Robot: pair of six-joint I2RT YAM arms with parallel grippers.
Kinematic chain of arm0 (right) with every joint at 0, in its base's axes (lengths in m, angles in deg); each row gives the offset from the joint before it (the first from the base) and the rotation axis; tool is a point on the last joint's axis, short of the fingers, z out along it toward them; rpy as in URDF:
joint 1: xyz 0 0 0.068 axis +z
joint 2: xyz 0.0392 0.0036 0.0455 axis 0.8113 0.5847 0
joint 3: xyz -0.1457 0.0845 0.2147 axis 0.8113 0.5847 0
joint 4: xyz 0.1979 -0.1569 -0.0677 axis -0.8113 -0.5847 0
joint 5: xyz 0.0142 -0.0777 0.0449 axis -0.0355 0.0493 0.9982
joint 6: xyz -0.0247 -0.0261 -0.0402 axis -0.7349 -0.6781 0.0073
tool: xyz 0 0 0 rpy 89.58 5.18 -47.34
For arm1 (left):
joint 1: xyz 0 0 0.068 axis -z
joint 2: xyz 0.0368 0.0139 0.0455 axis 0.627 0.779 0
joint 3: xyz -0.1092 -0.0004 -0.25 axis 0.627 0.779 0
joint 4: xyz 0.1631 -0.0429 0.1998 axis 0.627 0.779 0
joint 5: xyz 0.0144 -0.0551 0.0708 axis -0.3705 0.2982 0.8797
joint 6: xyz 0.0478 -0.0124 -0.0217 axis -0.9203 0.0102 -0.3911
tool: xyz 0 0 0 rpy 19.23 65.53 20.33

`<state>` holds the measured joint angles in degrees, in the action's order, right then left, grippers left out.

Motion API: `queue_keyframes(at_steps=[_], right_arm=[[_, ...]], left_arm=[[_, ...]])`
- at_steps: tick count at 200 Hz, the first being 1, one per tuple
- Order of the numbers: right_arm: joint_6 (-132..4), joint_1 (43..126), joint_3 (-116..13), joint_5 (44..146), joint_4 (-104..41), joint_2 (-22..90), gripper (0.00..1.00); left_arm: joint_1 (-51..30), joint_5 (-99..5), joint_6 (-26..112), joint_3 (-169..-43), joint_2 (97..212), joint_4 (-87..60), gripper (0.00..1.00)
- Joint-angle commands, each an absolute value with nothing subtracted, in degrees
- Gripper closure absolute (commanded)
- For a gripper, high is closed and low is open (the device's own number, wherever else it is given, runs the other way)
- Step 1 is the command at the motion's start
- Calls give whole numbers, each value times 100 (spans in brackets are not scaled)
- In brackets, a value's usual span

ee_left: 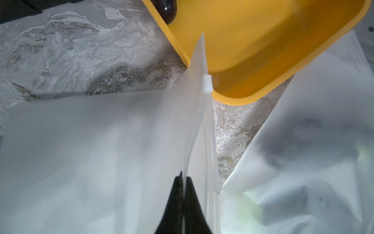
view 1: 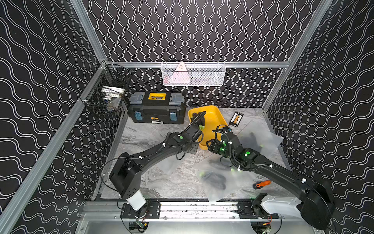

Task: Place the eggplant in a zip-top bag and seal the zipper
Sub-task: Open the zipper of the food storage bag at the center of the board.

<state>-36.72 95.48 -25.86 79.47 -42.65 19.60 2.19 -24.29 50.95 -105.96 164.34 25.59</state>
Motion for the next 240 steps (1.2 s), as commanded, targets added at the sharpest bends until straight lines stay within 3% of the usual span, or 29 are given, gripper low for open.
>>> queue_keyframes(at_steps=[1,109,165,195,240], right_arm=[[-3291,9535,-2799,8532,-3983,2305,37],[-2881,9552,-3003,9224,-3194,3358,42],[-2915,9553,-3100,9540,-3065,3744,82],[-2940,9620,-3285,9681,-2904,4101,90],[-2875,9738,-3755,10006,-2381,4889,91]], left_arm=[[230,-2419,5410,-10393,16246,2111,100],[233,-2666,5588,-9989,15886,1761,100],[133,-1883,6007,-9744,15298,1911,100],[63,-1349,6124,-9714,14979,2344,100],[64,-952,6180,-9822,14801,2839,100]])
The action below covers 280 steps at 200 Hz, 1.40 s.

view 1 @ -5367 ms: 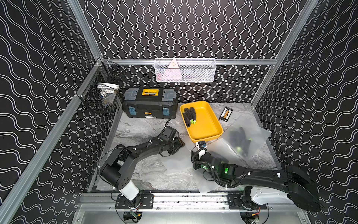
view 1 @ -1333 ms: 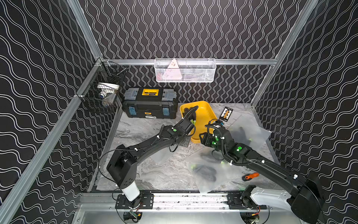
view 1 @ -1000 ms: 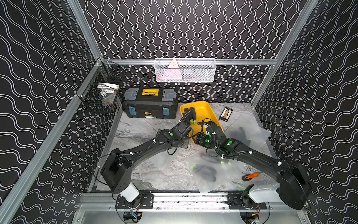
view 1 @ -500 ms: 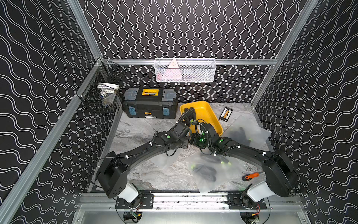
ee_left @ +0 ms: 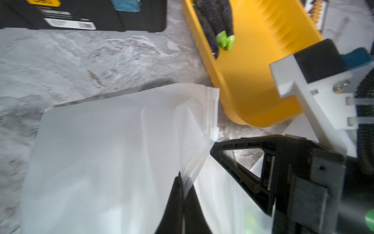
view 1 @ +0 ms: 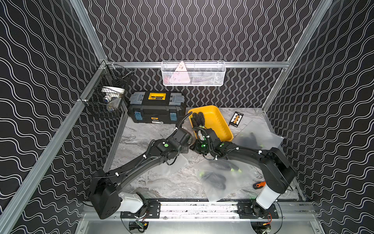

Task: Place the eggplant in a zip-top bag and seal the zipper
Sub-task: Open the zipper of the food storage bag at the center of the board, then pick up the eggplant from the basket.

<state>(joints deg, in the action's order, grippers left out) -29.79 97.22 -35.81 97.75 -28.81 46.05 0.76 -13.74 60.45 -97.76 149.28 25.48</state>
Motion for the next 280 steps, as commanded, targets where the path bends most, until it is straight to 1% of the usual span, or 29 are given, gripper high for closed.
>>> queue_keyframes(at_steps=[1,13,23,39,64,103,126,134,153,157,177,200,229,280], right_arm=[[-2873,9733,-3766,10018,-2374,4906,91],[-2900,9755,-3926,10139,-2315,5056,90],[-2984,9760,-4030,10216,-2368,5136,87],[-3229,9729,-4215,10186,-2666,5139,75],[-3637,9443,-4217,10223,-3062,4951,61],[-4235,8911,-4271,10222,-3639,4490,50],[-4485,8455,-4336,10646,-3625,4398,44],[-4587,8304,-4388,10669,-3673,4400,44],[-4845,8067,-4681,10159,-4038,4541,43],[-4887,7874,-4770,10074,-4097,4602,43],[-5158,7654,-5384,9610,-4564,5078,43],[-5374,7543,-6042,9365,-4752,5691,42],[-5452,7333,-6790,9412,-4819,6565,41],[-5634,7336,-7498,9628,-4488,7437,40]], left_arm=[[68,-953,6178,-9821,14795,2838,100],[70,-988,6158,-9822,14830,2823,100],[70,-1062,6132,-9846,14967,2828,100],[61,-1139,6096,-9851,15261,2743,100],[22,-1305,6054,-9777,15654,2387,100],[-47,-1447,5984,-9904,16021,2153,100],[-59,-1542,5965,-9935,16157,2081,100],[-59,-1565,5956,-9946,16196,2060,100],[-68,-1605,5931,-9950,16266,2039,100],[-63,-1613,5933,-9946,16275,2016,100],[-92,-1704,5929,-9894,16318,1921,100],[-108,-1838,5928,-9836,16319,1819,100],[-109,-2007,5920,-9801,16296,1803,100],[-106,-2321,5899,-9667,16228,1723,100]])
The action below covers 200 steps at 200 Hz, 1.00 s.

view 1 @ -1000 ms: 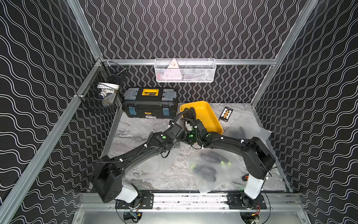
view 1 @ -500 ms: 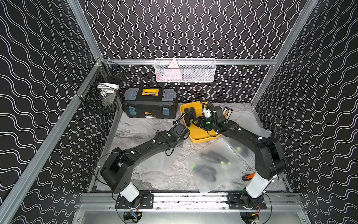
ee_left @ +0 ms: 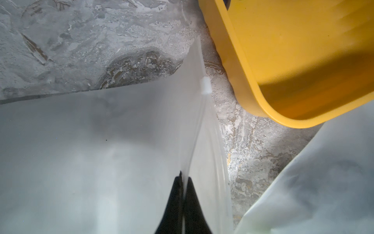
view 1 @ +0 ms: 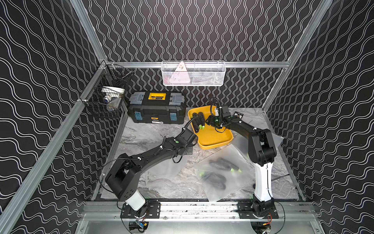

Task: Place the eggplant in a zip-top bag and seal the zipper
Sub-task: Pick up the eggplant from the basket.

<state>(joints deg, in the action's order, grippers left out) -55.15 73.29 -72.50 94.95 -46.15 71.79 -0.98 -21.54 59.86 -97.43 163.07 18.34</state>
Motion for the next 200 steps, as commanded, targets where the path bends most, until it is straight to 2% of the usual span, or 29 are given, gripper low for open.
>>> queue_keyframes(at_steps=[1,106,126,151,200], right_arm=[[-5633,7333,-7505,9631,-4482,7450,40],[-5359,7482,-8677,9262,-4603,8563,47],[-5409,7549,-8829,9182,-4706,8674,55],[-5378,7568,-8621,9228,-4529,8621,72],[-5659,7564,-8083,9210,-4430,7814,77]], left_arm=[[-109,-2324,5901,-9664,16225,1722,100],[-112,-2414,5889,-9530,16030,1744,100],[-111,-2398,5885,-9539,16013,1755,100],[-124,-2393,5850,-9554,16028,1772,100],[-155,-2440,5863,-9575,16123,1703,100]])
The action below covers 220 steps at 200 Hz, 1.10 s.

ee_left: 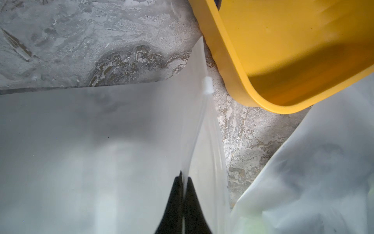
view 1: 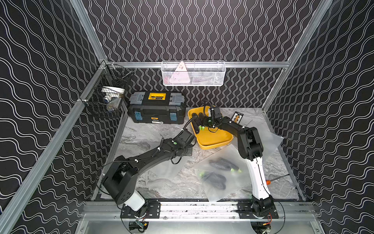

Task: Place the eggplant in a zip-top bag and seal the zipper
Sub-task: Pick up the eggplant from the basket, then place the eggplant in the zipper food storage bag.

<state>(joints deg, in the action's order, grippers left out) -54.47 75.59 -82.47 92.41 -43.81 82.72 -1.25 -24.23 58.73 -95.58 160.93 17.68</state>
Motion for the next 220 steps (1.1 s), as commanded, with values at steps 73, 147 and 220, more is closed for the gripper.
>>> queue_keyframes(at_steps=[73,147,220], right_arm=[[-5326,7785,-4932,10386,-4581,4396,80],[-5279,8829,-3453,11584,-5567,2866,83],[-5544,9096,-3552,11620,-6129,3296,87]], left_arm=[[-200,-2556,5880,-9572,16126,1535,100],[-191,-2525,5766,-9217,15946,1145,100],[45,-2325,5760,-8929,15600,979,100]])
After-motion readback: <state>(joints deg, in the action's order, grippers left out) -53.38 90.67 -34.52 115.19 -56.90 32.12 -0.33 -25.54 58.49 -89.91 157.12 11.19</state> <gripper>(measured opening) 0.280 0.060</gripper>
